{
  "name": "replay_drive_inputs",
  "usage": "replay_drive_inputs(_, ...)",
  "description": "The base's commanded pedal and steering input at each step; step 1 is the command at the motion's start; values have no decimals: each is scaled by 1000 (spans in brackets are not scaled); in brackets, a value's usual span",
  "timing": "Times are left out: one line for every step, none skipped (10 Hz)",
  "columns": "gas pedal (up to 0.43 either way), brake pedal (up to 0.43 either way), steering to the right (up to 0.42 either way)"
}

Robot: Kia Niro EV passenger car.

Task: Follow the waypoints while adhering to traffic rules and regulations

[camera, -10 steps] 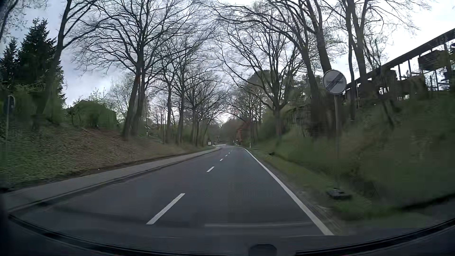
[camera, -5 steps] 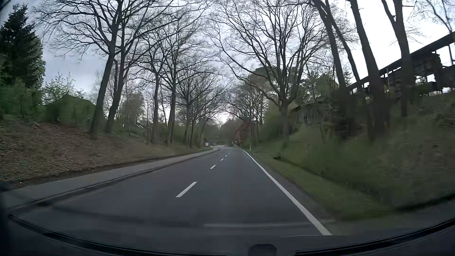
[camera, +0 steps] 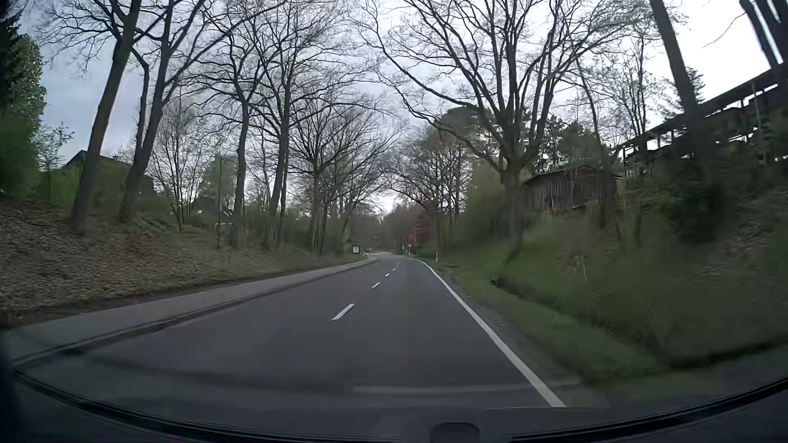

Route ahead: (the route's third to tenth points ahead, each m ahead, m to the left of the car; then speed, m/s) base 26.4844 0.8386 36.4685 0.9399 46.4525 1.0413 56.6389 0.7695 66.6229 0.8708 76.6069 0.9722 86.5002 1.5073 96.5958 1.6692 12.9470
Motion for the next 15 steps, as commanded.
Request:
replay_drive_inputs(150,0,-3)
replay_drive_inputs(150,0,-3)
replay_drive_inputs(150,0,-3)
replay_drive_inputs(157,6,-3)
replay_drive_inputs(157,0,-3)
replay_drive_inputs(157,0,-3)
replay_drive_inputs(157,0,-3)
replay_drive_inputs(157,0,-2)
replay_drive_inputs(157,0,-3)
replay_drive_inputs(169,6,-3)
replay_drive_inputs(169,6,-2)
replay_drive_inputs(169,0,-3)
replay_drive_inputs(169,6,-2)
replay_drive_inputs(169,0,-2)
replay_drive_inputs(169,0,-1)
